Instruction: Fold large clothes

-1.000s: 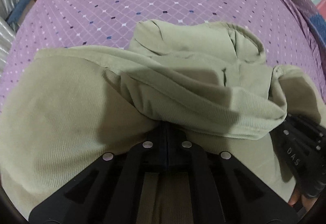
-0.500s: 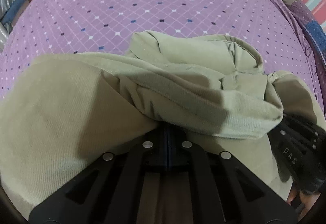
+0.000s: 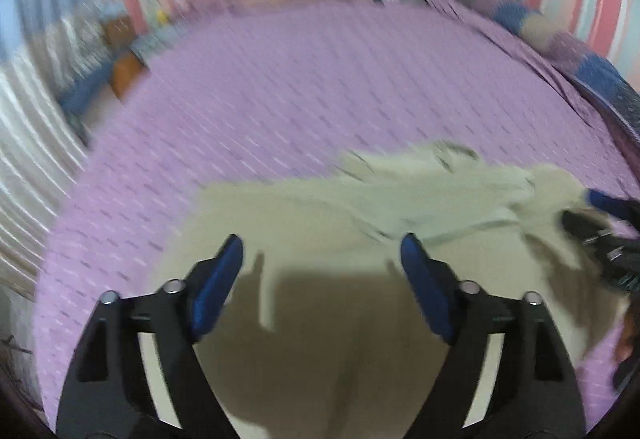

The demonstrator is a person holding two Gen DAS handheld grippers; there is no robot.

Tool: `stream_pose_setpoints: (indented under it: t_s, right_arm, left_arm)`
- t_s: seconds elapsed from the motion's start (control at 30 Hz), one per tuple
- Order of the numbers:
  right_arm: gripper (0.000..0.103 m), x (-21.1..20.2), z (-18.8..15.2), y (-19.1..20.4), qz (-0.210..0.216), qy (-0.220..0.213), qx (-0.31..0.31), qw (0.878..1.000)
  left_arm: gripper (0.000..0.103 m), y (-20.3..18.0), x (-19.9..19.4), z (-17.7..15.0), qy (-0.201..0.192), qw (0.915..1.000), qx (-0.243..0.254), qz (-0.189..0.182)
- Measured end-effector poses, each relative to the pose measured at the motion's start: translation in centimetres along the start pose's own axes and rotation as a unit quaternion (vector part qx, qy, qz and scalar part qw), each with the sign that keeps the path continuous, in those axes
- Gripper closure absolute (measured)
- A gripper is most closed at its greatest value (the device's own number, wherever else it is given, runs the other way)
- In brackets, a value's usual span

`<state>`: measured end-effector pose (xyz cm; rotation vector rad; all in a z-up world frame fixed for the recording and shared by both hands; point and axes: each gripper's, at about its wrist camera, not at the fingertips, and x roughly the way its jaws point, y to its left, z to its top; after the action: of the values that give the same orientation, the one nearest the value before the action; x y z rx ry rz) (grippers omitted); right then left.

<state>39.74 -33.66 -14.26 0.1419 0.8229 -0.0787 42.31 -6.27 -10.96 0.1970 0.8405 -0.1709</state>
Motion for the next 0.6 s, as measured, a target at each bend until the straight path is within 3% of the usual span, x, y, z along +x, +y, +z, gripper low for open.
stream_pose_setpoints:
  t_s: [0.1,0.27,0.4,0.6]
  right_arm:
    - [0.009,-0.2,-0.2,-1.5,-0.059,-0.065,0.011,0.996]
    - [0.007,2.4,-1.4,-3.0,-0.091,-0.094,0.012,0.991]
    - [0.005,3.5,-3.0,-4.2,-0.077,-0.134,0.033,0.987]
    - [0.002,5.4,-3.8,-4.3,-0.062,-0.148,0.028,0.987]
  left_arm:
    - [0.021,2.8,0.7,0.2,-0.024,0.9993,-0.025,0.011]
    - [0.021,6.7,3.7,0.1,-0.041,0.9963,-0.073,0.018]
    - [0.022,7.3,6.6,-1.2,-0.039,0.995,-0.091,0.017]
    - [0.022,6.5,9.3,-2.0,-0.055,0.9934,-0.101,0.001]
